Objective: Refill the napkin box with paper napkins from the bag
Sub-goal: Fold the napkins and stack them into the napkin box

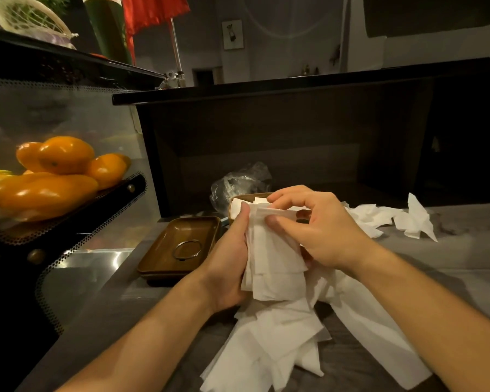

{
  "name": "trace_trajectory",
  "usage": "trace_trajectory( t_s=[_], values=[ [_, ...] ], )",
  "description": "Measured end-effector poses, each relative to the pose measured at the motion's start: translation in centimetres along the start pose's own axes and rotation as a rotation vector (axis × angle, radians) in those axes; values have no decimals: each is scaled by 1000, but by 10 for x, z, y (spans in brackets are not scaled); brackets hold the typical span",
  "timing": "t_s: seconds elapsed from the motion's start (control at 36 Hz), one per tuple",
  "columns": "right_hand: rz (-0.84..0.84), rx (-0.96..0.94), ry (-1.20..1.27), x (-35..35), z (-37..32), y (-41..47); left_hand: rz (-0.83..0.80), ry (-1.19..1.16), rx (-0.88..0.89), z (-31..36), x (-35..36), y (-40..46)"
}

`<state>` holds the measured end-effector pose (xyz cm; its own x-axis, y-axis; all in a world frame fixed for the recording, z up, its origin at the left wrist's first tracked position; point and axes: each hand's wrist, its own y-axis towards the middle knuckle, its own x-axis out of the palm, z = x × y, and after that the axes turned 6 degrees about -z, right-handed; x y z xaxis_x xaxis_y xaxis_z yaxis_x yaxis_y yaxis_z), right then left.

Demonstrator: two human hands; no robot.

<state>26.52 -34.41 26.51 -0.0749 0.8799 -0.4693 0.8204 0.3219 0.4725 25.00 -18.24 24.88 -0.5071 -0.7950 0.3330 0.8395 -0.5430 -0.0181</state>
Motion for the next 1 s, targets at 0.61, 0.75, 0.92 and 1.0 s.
trace_trajectory(
  t_s=[0.61, 0.75, 0.92, 1.0],
  values=[
    [-323, 266, -116, -26, 10, -12, 332, 653, 322, 0, -20, -2],
    [-335, 238, -184, -18, 15, -13, 257, 691, 195, -7, -19, 1],
    [-330, 253, -242, -13, 22, -12, 252, 650, 250, -6, -20, 1],
    [-266, 231, -213, -14, 24, -11, 314, 899, 304, -9, -21, 5]
  ],
)
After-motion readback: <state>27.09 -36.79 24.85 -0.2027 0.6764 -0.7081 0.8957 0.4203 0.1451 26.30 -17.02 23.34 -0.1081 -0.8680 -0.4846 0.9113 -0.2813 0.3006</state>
